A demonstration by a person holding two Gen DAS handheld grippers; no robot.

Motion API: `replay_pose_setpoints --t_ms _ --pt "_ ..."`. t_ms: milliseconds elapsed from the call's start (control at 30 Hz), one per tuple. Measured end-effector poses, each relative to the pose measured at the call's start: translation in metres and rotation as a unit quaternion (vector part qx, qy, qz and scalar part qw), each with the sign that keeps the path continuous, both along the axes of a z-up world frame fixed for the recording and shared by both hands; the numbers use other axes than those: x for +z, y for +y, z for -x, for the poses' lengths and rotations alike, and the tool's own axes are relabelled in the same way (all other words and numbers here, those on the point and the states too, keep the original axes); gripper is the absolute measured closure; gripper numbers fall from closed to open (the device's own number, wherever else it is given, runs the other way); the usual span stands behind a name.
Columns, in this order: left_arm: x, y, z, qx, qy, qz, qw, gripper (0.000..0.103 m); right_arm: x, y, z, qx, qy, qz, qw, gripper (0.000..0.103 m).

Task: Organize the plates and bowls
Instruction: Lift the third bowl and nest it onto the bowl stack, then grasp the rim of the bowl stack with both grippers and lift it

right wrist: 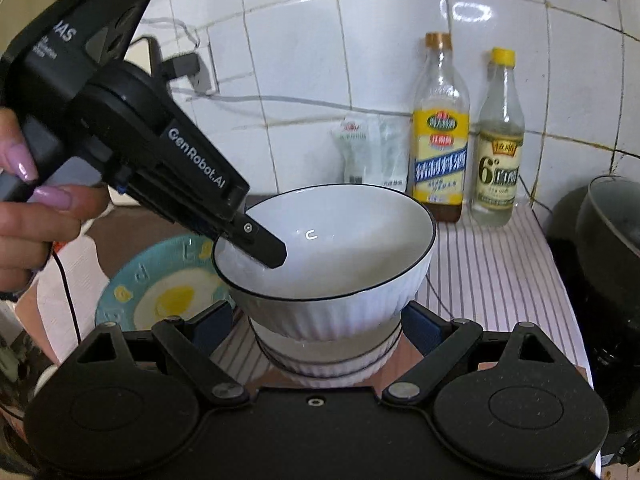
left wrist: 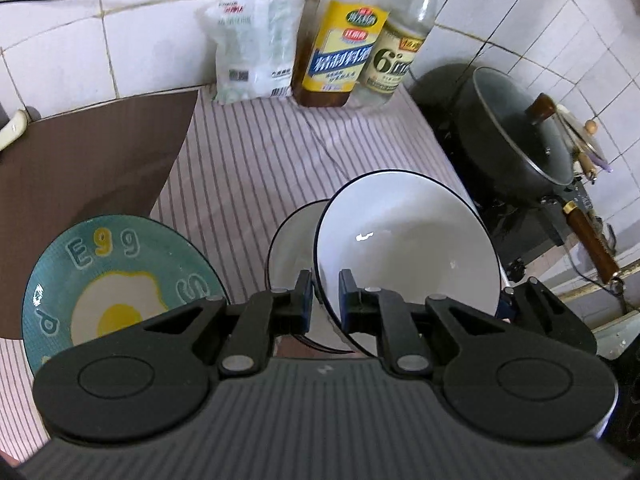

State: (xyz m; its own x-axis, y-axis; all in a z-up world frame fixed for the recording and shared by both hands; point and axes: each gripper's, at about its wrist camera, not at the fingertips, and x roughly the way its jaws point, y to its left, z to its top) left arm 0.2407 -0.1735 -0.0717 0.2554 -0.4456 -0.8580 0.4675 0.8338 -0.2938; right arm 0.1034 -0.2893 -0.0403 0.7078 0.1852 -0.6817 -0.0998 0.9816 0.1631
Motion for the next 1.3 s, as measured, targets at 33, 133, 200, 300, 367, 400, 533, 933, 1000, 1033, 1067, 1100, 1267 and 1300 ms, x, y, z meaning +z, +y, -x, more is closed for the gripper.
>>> replay_pose_setpoints --t_ms 33,133,200,300,367,400,533,933,1000,1033,1067,1100,1267,1300 --pt "-0.002 -0.001 0.000 0.001 -0.002 -0.004 1.0000 0.091 -0.002 0.002 0.000 0.004 0.004 0.004 1.000 0.009" --pt "-0.008 -0.003 0.000 0.003 -0.007 -0.013 0.9999 0.091 -0.006 0.004 -0.005 0.012 0.017 0.014 1.000 0.009" --pt "-0.011 -0.005 0.000 0.001 -0.014 -0.023 0.9996 0.091 -0.007 0.006 -0.008 0.014 0.026 0.028 0.999 0.010" --pt "-0.015 -0.009 0.003 -0.005 -0.032 -0.042 0.9986 0.091 -0.011 0.009 -0.013 0.017 0.036 0.054 0.998 0.012" --pt "-0.017 -0.011 0.003 -0.006 -0.038 -0.050 0.9980 0.091 -0.013 0.012 -0.013 0.016 0.041 0.065 0.997 0.012" --pt "-0.018 -0.012 0.004 -0.007 -0.042 -0.055 0.9976 0.091 -0.015 0.012 -0.014 0.016 0.042 0.067 0.997 0.012" --pt "-0.022 -0.011 0.002 -0.003 -0.036 -0.059 0.9976 0.091 -0.018 0.013 -0.015 0.013 0.048 0.067 0.997 0.012" --pt "-0.018 -0.020 0.006 0.021 -0.083 -0.090 0.9922 0.086 -0.019 0.019 -0.013 0.008 0.041 0.099 0.994 0.010" --pt "-0.015 -0.018 0.005 0.029 -0.079 -0.080 0.9933 0.085 -0.018 0.020 -0.012 0.001 0.037 0.098 0.995 0.010" --pt "-0.013 -0.017 0.005 0.031 -0.080 -0.079 0.9932 0.085 -0.017 0.020 -0.012 -0.003 0.037 0.098 0.994 0.010" --pt "-0.011 -0.015 0.005 0.034 -0.080 -0.075 0.9934 0.082 -0.017 0.021 -0.011 -0.005 0.037 0.099 0.994 0.010" --pt "-0.008 -0.013 0.006 0.036 -0.078 -0.069 0.9939 0.080 -0.015 0.021 -0.010 -0.007 0.034 0.100 0.994 0.010" --pt "0.011 0.002 0.013 0.041 -0.072 -0.032 0.9961 0.078 -0.002 0.026 0.007 -0.017 0.006 0.100 0.995 0.010" --pt "0.015 0.005 0.015 0.041 -0.070 -0.025 0.9964 0.076 0.002 0.027 0.012 -0.019 -0.001 0.101 0.995 0.010"
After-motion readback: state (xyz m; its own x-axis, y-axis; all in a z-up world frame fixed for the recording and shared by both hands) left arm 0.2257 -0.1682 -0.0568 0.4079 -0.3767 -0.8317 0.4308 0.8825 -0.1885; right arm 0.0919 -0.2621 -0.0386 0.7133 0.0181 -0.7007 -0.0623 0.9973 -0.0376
